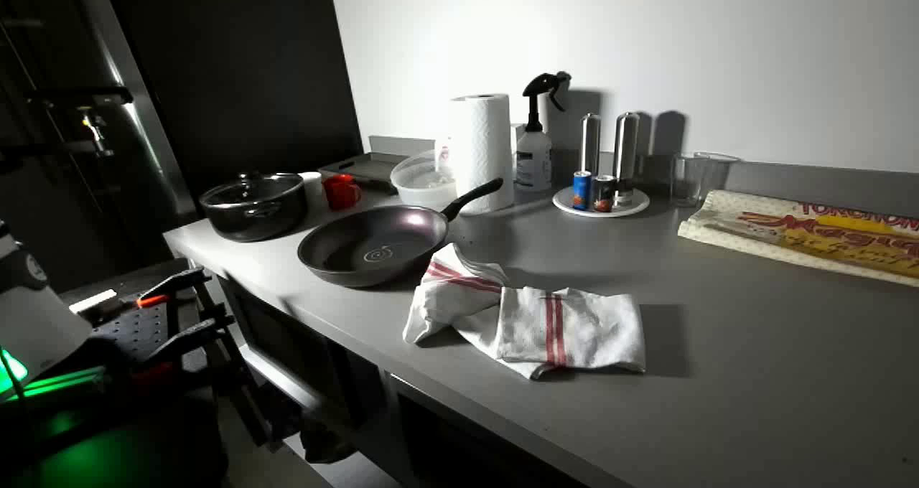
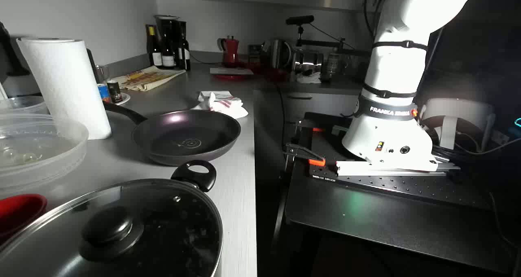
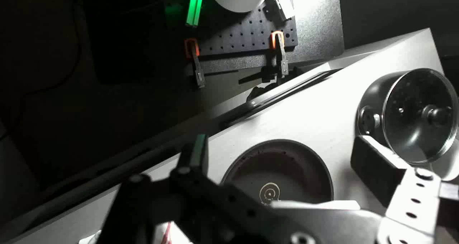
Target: Clean the pan
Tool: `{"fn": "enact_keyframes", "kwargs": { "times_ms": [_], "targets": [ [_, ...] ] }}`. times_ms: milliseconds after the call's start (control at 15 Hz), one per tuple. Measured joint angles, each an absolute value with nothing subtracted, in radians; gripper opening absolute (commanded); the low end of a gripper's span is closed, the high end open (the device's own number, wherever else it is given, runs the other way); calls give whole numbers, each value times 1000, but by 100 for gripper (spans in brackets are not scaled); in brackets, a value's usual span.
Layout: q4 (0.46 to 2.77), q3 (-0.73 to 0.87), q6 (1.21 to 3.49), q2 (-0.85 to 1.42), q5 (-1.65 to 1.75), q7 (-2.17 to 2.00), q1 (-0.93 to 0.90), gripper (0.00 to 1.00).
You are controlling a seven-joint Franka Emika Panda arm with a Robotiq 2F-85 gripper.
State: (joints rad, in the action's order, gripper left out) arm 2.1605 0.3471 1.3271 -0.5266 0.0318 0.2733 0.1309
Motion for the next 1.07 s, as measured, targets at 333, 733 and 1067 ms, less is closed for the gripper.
{"fn": "enact_keyframes", "kwargs": {
  "times_ms": [333,733,1067],
  "targets": [
    [2160,347,1328,-527,32,273,131,100],
    [2160,347,1328,-527,32,273,131,100],
    [2160,336,1342,-493,29,273,135,100]
  ]
}}
